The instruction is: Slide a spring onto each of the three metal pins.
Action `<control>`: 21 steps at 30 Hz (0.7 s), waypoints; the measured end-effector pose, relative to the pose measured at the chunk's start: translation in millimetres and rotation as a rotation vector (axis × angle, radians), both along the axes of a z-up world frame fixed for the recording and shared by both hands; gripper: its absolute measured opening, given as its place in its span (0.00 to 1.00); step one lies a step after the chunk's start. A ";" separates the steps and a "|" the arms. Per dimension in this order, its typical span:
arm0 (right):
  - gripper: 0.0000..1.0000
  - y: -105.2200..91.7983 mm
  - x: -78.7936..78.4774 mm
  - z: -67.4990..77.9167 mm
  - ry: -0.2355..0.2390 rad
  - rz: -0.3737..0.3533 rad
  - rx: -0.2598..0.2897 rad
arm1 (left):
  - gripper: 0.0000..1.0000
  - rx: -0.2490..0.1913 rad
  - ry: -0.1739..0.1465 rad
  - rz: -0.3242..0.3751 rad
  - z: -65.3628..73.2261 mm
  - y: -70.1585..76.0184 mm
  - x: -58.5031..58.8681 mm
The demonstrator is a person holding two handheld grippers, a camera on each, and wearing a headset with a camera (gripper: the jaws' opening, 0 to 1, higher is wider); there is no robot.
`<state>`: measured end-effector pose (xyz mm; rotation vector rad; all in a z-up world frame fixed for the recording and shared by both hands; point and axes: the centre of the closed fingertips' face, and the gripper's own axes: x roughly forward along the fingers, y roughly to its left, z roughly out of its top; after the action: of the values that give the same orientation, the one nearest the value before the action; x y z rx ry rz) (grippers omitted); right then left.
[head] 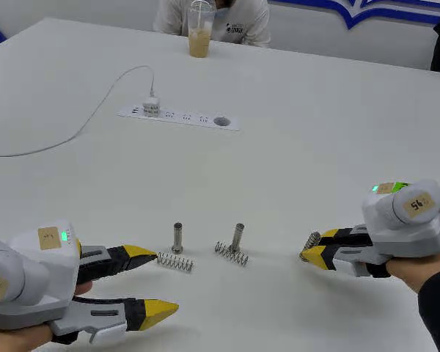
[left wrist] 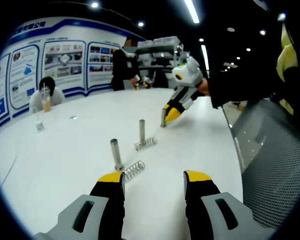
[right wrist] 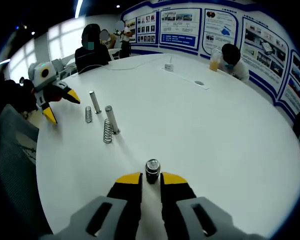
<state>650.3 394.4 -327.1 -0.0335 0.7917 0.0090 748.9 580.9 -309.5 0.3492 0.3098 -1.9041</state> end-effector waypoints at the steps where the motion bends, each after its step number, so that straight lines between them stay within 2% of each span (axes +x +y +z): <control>1: 0.15 0.0 -0.7 -0.2 0.000 -0.002 0.001 | 0.48 0.000 0.001 0.000 0.2 0.0 -0.2; 21: 0.16 7.4 -22.6 -8.6 0.018 -0.030 0.017 | 0.48 -0.010 -0.001 -0.001 3.9 -1.7 -1.5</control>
<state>627.7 401.9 -335.7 -0.0054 0.8099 -0.0125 747.4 579.2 -305.6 0.3438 0.2990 -1.9061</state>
